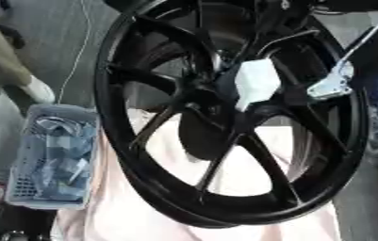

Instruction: Pull the pin out of the wheel hub.

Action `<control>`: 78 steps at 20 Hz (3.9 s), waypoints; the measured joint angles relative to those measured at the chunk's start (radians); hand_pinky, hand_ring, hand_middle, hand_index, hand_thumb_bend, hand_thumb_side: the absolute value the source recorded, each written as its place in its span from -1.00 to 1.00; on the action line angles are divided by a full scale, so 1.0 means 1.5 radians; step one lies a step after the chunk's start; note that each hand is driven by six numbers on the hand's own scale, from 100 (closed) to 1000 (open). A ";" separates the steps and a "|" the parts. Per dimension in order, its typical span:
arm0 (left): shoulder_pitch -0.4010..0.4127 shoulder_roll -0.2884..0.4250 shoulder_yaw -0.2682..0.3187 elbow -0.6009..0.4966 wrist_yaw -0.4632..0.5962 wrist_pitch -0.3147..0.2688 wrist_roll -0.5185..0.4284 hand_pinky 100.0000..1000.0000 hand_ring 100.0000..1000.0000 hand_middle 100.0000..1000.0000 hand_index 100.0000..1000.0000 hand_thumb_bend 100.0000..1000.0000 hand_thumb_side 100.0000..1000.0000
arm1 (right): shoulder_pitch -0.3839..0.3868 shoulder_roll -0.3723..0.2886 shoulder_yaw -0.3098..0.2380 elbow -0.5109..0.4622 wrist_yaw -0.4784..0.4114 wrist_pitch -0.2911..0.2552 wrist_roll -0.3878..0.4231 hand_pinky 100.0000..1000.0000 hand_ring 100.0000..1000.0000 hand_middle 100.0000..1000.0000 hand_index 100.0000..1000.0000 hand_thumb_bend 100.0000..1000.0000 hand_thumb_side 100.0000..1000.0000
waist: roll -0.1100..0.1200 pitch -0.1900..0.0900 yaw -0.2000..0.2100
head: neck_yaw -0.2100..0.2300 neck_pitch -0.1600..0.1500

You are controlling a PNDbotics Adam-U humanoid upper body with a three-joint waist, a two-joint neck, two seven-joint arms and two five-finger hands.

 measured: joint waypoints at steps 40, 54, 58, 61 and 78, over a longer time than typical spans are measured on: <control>-0.005 0.000 0.000 0.000 0.002 0.002 -0.001 0.62 0.23 0.06 0.38 -1.00 0.31 | 0.000 0.044 0.028 0.000 0.011 0.087 -0.002 0.36 0.57 0.33 0.48 -0.17 -0.77 | -0.007 0.029 0.012 | -0.010 0.000; -0.006 0.000 0.000 0.000 0.000 0.003 -0.003 0.62 0.23 0.05 0.38 -1.00 0.31 | 0.011 0.044 0.026 0.000 0.014 0.101 -0.005 0.34 0.53 0.26 0.42 -0.31 -1.00 | -0.007 0.031 0.013 | -0.013 0.000; -0.007 0.000 0.000 0.000 0.000 0.002 -0.004 0.62 0.23 0.05 0.38 -1.00 0.31 | 0.024 0.042 0.024 0.000 0.017 0.100 -0.003 0.34 0.53 0.27 0.43 -0.31 -1.00 | -0.007 0.031 0.015 | -0.013 0.000; -0.007 -0.001 0.000 0.000 0.000 0.001 -0.005 0.62 0.23 0.05 0.38 -1.00 0.31 | 0.047 0.034 0.018 0.000 0.019 0.089 -0.005 0.34 0.53 0.27 0.43 -0.31 -1.00 | -0.007 0.033 0.017 | -0.014 0.000; -0.008 -0.001 0.000 0.000 0.000 0.002 -0.008 0.63 0.23 0.05 0.38 -1.00 0.31 | 0.067 0.025 0.008 0.000 0.000 0.094 -0.028 0.23 0.37 0.00 0.16 -0.47 -1.00 | -0.007 0.034 0.017 | -0.015 0.000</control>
